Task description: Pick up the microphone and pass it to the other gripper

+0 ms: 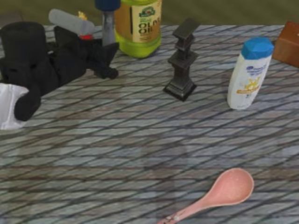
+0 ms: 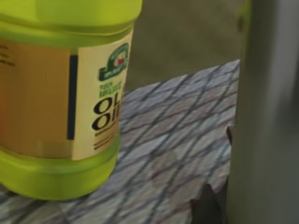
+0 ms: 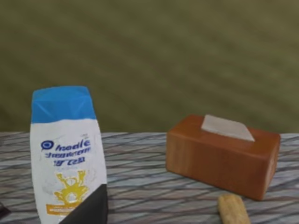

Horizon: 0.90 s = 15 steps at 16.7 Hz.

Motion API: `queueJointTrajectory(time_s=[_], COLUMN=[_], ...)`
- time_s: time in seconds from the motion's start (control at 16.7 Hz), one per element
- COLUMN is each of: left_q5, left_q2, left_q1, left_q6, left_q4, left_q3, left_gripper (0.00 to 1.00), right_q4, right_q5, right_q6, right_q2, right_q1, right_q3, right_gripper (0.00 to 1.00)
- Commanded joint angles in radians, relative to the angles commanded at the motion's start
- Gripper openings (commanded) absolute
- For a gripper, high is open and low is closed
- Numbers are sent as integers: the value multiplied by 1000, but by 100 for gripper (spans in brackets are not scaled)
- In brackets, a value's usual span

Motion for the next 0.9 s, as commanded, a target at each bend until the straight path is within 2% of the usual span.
queueJointTrajectory(time_s=[0.24,0.54,0.72,0.9], left_q5=[80,94,75,-18], left_q2=[-85,-102,-102,-121], left_q1=[13,15,-7,-97], left_q6=[43,51,51,49], left_q4=[186,216,214,213], left_q3=[-57,-66,-62,-67], left_gripper=[0,0,0,0], right_q4=[0,0,0,0], right_q5=[0,0,0,0], right_q6=[0,0,0,0], right_q2=[0,0,0,0], right_q1=[0,0,0,0], right_q3=[0,0,0,0], right_gripper=[100,100,100,100])
